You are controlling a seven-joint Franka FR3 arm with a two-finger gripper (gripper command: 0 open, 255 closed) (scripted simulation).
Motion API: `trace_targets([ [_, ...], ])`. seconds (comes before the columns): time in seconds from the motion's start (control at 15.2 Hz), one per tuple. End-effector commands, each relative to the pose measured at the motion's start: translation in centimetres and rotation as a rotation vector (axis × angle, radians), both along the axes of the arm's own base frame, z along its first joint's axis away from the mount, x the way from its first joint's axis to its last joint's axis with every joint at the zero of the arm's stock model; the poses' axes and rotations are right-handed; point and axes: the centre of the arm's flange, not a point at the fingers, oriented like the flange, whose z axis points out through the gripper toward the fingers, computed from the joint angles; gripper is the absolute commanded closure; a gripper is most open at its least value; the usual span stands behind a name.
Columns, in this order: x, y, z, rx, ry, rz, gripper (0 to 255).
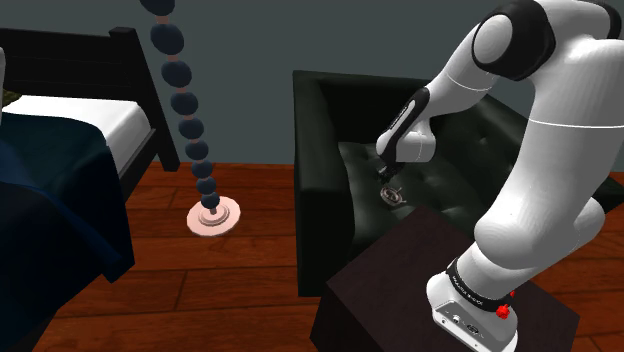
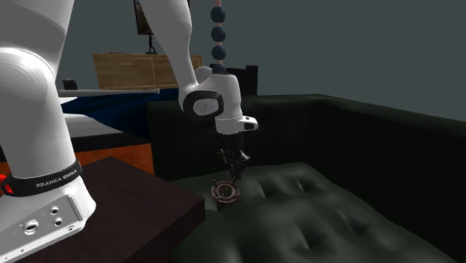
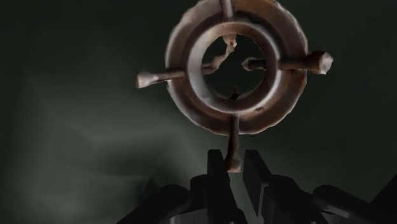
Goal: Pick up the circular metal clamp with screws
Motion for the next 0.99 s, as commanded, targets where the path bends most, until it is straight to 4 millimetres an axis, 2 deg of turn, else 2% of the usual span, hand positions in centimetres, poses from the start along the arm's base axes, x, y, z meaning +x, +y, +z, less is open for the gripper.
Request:
trace_targets([
  [0.0,0.0,0.0,0.0,0.0,0.001,0.0,255],
  [0.2,0.0,-0.1,0.0,0.0,0.001,0.0,255],
  [0.92,0.0,-0.1,5.9,0.0,0.001,0.0,255],
])
